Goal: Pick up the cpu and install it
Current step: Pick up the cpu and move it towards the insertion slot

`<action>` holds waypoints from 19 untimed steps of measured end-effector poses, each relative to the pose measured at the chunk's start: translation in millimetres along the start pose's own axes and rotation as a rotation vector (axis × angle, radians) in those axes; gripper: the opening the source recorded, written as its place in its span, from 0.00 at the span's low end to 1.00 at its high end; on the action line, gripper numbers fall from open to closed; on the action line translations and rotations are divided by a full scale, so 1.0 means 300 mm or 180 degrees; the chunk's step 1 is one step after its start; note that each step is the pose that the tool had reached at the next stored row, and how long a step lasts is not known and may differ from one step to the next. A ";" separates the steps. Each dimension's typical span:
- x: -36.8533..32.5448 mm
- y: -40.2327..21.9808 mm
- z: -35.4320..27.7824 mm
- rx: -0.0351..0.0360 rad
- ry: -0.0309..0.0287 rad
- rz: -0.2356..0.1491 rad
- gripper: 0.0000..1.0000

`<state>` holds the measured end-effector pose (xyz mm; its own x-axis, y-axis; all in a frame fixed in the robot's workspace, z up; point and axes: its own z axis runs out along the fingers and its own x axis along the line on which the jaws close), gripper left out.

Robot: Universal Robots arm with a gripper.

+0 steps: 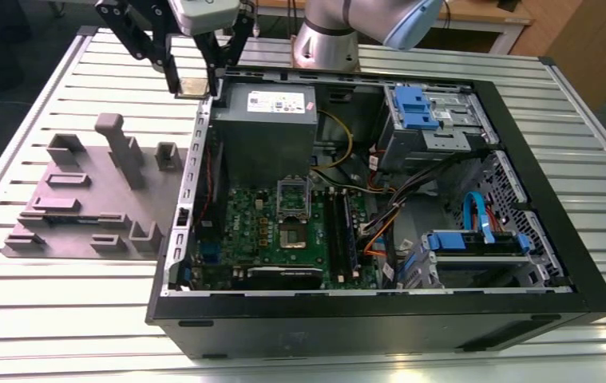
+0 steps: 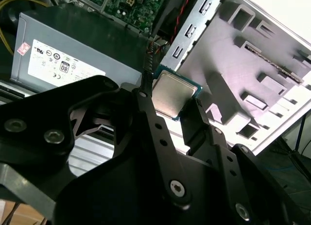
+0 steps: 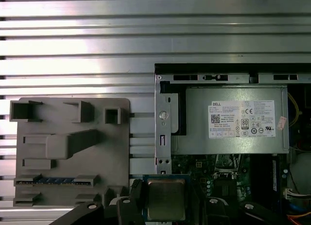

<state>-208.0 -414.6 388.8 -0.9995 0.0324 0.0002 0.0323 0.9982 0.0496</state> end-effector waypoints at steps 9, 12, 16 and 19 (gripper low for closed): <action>-0.027 0.001 0.000 0.0000 0.0000 0.0000 0.47; -0.031 0.001 0.000 0.0000 0.0000 0.0000 0.47; -0.038 0.001 0.000 0.0000 0.0000 0.0000 0.47; -0.042 0.001 0.000 0.0000 0.0000 0.0000 0.47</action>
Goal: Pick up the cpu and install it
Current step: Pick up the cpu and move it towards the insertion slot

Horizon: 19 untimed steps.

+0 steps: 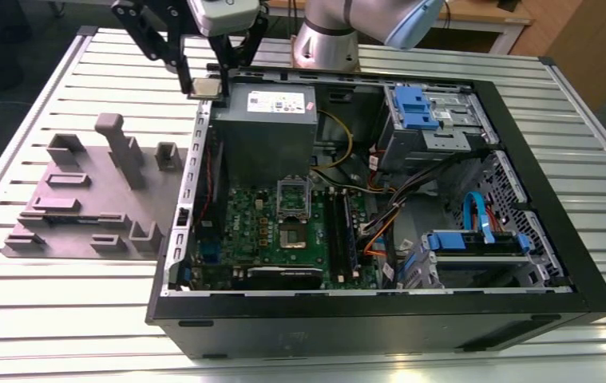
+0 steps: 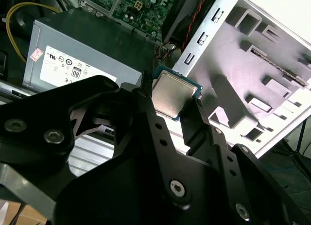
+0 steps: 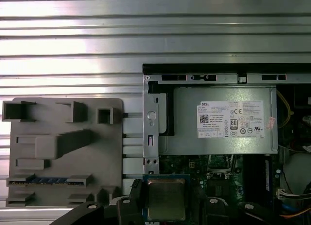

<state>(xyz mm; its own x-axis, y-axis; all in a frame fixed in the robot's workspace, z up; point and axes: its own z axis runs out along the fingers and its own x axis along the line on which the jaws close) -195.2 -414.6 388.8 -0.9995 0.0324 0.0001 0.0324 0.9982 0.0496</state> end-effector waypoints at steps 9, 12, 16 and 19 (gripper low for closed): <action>-0.019 0.001 0.000 0.0000 0.0000 0.0000 0.47; -0.028 0.001 0.000 0.0000 0.0000 0.0000 0.47; -0.038 0.001 0.000 0.0000 0.0000 0.0000 0.47; -0.046 0.001 0.000 0.0000 0.0000 0.0000 0.47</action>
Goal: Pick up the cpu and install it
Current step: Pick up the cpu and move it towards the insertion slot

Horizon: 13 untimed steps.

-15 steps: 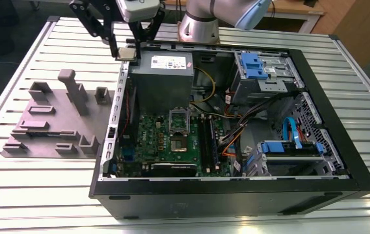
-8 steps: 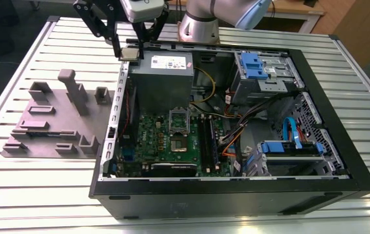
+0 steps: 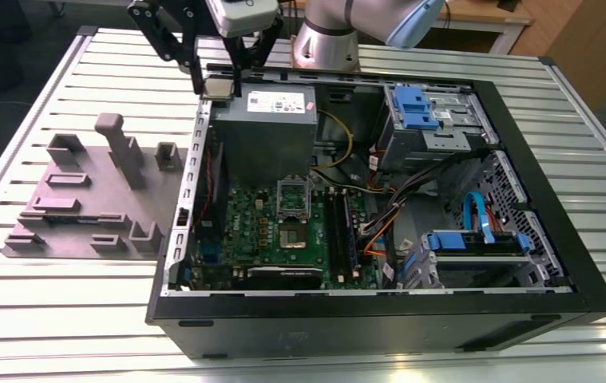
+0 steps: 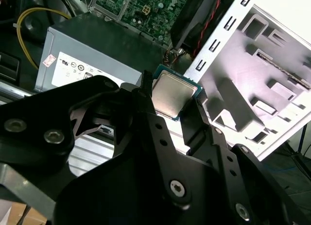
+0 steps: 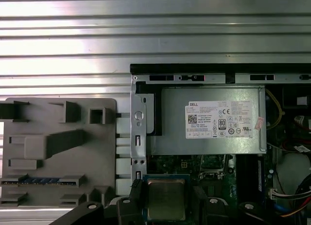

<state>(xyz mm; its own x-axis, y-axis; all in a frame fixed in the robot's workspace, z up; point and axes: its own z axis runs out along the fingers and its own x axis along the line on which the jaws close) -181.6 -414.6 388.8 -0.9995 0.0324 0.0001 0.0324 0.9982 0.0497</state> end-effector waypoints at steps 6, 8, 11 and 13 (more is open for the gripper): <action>-0.013 0.000 0.000 0.0000 0.0000 0.0000 0.47; -0.019 0.001 0.000 0.0000 0.0000 0.0000 0.47; -0.029 0.001 0.000 0.0000 0.0000 0.0000 0.47; -0.035 0.001 0.000 0.0000 0.0000 0.0000 0.47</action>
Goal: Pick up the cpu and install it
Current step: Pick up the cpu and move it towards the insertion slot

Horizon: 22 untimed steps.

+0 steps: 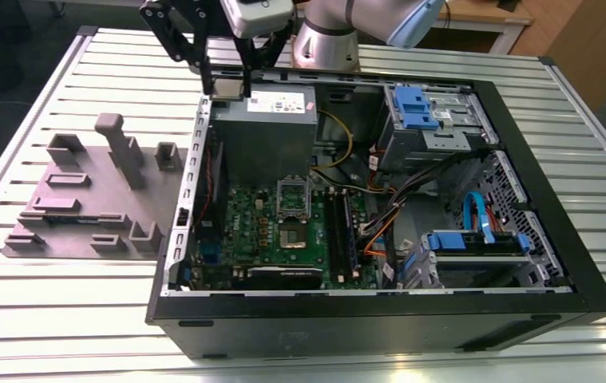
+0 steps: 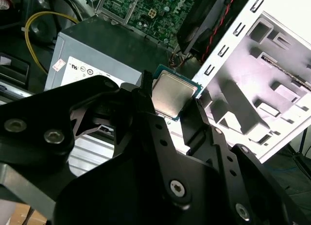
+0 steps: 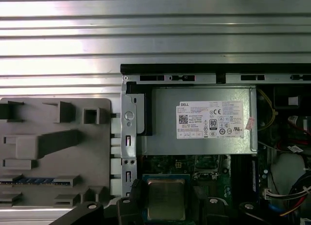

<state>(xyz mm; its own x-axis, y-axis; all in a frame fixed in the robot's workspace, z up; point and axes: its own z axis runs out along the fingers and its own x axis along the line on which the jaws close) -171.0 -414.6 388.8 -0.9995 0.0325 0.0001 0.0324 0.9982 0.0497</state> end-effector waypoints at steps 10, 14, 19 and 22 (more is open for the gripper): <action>-0.033 0.001 0.000 0.0000 0.0000 0.0000 0.47; -0.045 0.001 0.000 0.0000 0.0000 0.0000 0.47; -0.053 0.002 0.000 0.0000 0.0000 0.0000 0.47; -0.056 0.002 0.000 0.0000 0.0000 0.0000 0.47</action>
<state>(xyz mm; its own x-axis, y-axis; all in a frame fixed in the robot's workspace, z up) -154.4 -414.6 388.8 -0.9995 0.0324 0.0002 0.0324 0.9982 0.0496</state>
